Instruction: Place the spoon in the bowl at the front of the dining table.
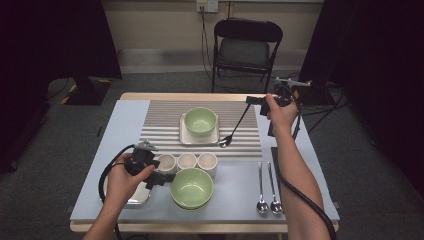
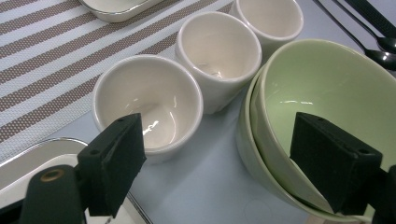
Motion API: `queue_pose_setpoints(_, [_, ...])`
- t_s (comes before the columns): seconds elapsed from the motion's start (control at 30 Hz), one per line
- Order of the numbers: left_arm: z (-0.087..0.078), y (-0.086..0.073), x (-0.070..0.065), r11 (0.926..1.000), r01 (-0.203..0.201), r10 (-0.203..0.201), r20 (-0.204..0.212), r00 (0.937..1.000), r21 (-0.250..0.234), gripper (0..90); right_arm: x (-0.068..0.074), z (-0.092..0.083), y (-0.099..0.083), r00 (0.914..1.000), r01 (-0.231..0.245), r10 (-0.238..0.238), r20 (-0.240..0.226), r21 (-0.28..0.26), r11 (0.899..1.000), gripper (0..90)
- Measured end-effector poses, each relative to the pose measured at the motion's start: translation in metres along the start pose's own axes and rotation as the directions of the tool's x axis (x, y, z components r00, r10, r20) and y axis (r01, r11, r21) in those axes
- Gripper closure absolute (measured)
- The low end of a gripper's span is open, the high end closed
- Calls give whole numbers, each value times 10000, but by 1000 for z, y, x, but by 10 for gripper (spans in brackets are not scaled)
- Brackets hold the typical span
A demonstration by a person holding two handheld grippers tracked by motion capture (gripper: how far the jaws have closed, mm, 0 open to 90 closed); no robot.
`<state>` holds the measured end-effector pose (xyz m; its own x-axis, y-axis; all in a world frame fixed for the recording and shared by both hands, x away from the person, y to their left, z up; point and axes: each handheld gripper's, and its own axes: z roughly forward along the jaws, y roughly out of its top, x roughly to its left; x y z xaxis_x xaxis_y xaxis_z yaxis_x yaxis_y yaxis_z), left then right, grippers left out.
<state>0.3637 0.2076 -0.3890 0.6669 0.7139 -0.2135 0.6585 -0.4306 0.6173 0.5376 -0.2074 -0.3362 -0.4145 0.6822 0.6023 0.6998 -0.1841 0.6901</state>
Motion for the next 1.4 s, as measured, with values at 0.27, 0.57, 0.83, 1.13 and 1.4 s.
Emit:
queue_pose_setpoints(0.27, [-9,-5,2,9998,59,-59,-1,10000,-184,174,3,3,1,10000,14,-14,50,9,10000,900])
queue_pose_setpoints(0.57, [-15,-15,12,9990,322,-325,-104,9994,-297,174,4,7,2,10000,-5,6,53,-10,10000,900])
queue_pose_setpoints(0.83, [-20,-24,18,9985,456,-462,-203,9987,-301,174,1,11,2,9999,-83,84,134,-62,9999,900])
queue_pose_setpoints(1.13, [-20,-34,23,9976,641,-645,-189,9977,-257,174,1,15,2,9998,-117,118,160,-89,9999,900])
queue_pose_setpoints(1.4, [-21,-39,27,9977,625,-632,-275,9976,-270,174,1,17,1,9995,-72,76,298,-133,9999,900])
